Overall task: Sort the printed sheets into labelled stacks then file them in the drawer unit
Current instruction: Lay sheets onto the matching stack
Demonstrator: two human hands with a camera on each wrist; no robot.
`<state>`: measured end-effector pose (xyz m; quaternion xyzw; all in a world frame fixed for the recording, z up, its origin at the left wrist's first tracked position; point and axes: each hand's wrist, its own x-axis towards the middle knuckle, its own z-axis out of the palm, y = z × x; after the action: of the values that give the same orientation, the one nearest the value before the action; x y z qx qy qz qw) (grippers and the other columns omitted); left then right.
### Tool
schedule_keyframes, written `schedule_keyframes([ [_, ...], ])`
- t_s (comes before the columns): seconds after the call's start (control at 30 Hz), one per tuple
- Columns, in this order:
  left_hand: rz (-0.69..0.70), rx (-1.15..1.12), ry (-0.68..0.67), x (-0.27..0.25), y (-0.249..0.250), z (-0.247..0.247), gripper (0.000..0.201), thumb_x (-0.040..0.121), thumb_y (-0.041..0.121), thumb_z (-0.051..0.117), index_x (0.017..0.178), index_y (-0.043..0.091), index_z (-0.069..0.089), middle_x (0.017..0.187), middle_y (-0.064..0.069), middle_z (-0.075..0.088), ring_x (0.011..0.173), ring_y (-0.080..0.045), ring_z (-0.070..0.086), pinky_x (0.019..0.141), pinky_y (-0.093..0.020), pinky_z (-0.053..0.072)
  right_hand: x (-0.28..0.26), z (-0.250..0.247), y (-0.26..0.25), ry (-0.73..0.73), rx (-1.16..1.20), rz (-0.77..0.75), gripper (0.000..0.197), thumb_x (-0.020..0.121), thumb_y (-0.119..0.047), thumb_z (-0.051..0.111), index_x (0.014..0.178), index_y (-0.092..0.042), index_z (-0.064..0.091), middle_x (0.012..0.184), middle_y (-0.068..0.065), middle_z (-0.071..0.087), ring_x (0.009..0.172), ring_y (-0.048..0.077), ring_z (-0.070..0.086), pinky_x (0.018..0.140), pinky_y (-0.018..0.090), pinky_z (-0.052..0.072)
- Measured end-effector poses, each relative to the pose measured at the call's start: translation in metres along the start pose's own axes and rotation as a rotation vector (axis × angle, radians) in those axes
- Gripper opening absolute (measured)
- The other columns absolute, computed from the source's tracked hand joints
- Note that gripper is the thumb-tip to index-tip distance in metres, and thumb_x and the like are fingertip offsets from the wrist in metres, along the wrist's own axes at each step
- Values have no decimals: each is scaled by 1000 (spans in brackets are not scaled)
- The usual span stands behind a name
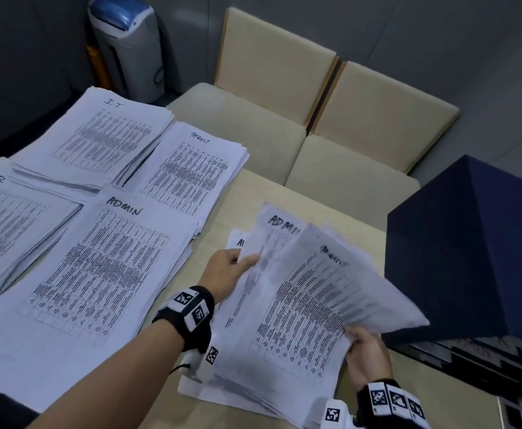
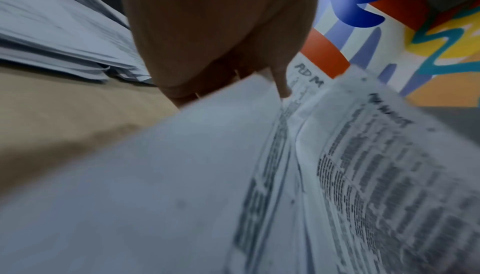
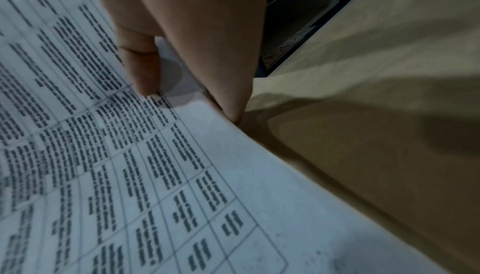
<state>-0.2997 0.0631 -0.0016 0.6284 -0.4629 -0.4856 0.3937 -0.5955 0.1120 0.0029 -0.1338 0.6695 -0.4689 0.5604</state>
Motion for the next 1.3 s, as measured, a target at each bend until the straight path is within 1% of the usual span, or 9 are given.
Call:
schedule_keyframes([
  [0.27,-24,75,-42,6,8,19,15,99,18,53,92,15,66,90,4,70,81,-14,64,75,-29,51,23,0,-28,-91,-31,87,17,91,-1,51,96,-3,66,81,9,76,98,41,66,77,41,52],
  [0.37,-92,272,51,14,-1,24,6,92,15,60,95,15,65,98,-4,71,92,-26,67,82,-38,54,23,10,-35,-115,-40,115,34,69,7,52,100,-1,63,80,20,71,87,44,66,79,48,57],
  [0.47,-161,650,151,10,-11,27,51,81,19,71,126,10,50,124,-8,53,108,-25,56,93,-38,49,32,11,-28,-57,-8,61,42,67,2,57,108,3,65,104,31,68,91,45,68,89,64,54],
  [0.63,160,527,-87,-6,2,26,86,71,28,72,146,15,32,148,-1,35,134,-18,38,110,-47,37,28,22,-38,-47,-53,-42,22,83,13,49,88,-3,64,91,19,67,71,28,68,59,32,53],
  [0.73,33,120,-288,-8,23,26,71,83,48,74,140,21,42,138,3,57,120,-13,59,103,-46,49,8,36,-50,-154,-36,-95,26,86,12,47,82,-8,63,102,24,69,84,33,67,69,38,55],
  [0.87,128,-193,-43,-16,71,19,24,98,33,58,117,18,59,109,0,72,97,-16,70,88,-44,59,-39,70,-83,-292,38,-260,20,100,1,53,101,-14,66,95,2,79,82,9,76,62,19,59],
  [0.93,240,-293,24,-20,94,10,20,100,27,56,117,18,60,105,5,72,94,-6,69,85,-29,59,-57,86,-94,-268,1,-418,19,99,-16,59,116,-17,67,109,-3,78,100,8,74,83,24,60],
  [1.07,367,-317,82,-21,106,-11,27,100,26,56,123,13,50,113,3,68,102,-10,68,86,-32,59,-68,99,-84,-146,-55,-587,29,95,-28,64,124,-21,67,120,-1,73,116,15,67,101,34,52],
  [1.3,-15,-46,-41,-23,26,-21,44,95,48,55,125,16,52,113,0,68,101,-19,69,90,-50,57,-48,90,-16,-212,-408,-391,24,102,-5,53,123,-15,59,120,7,68,107,21,64,93,35,47],
])
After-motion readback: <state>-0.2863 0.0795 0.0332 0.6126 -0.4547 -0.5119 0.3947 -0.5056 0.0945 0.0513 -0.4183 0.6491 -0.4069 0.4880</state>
